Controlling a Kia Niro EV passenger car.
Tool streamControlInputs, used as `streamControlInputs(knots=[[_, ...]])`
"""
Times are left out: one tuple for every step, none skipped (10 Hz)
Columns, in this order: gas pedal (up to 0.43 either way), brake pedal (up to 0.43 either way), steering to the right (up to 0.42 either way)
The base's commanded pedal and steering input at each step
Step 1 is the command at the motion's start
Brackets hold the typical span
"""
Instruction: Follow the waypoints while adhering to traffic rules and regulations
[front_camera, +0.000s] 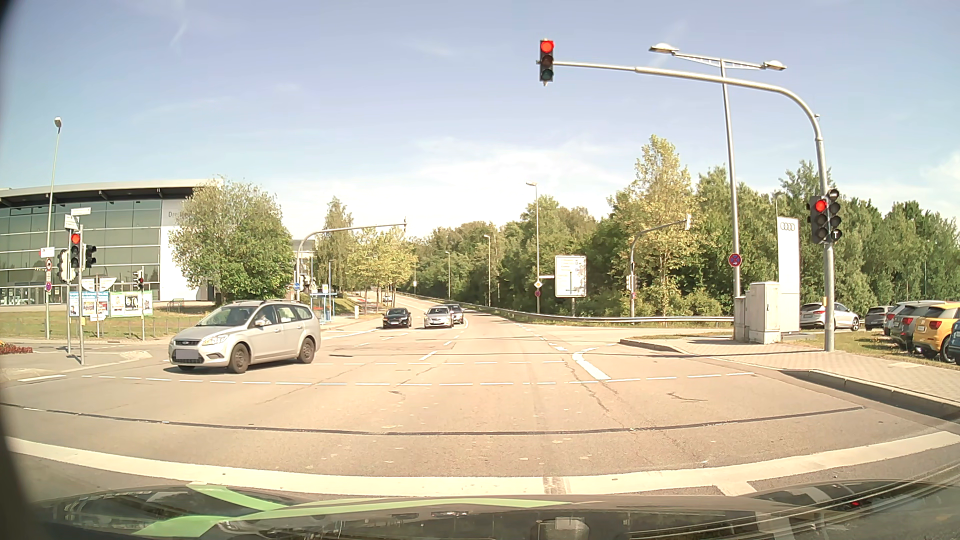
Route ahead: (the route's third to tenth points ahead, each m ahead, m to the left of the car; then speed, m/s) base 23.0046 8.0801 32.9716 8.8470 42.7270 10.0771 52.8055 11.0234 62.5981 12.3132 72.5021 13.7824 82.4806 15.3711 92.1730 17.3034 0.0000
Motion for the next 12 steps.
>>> streamControlInputs(knots=[[0.000,0.220,-0.005],[0.000,0.220,-0.005],[0.000,0.220,-0.005],[0.000,0.226,-0.005],[0.000,0.220,-0.005],[0.000,0.220,-0.005],[0.000,0.220,-0.005],[0.000,0.220,-0.005],[0.000,0.226,-0.005],[0.000,0.220,-0.005],[0.000,0.220,-0.005],[0.000,0.220,-0.005]])
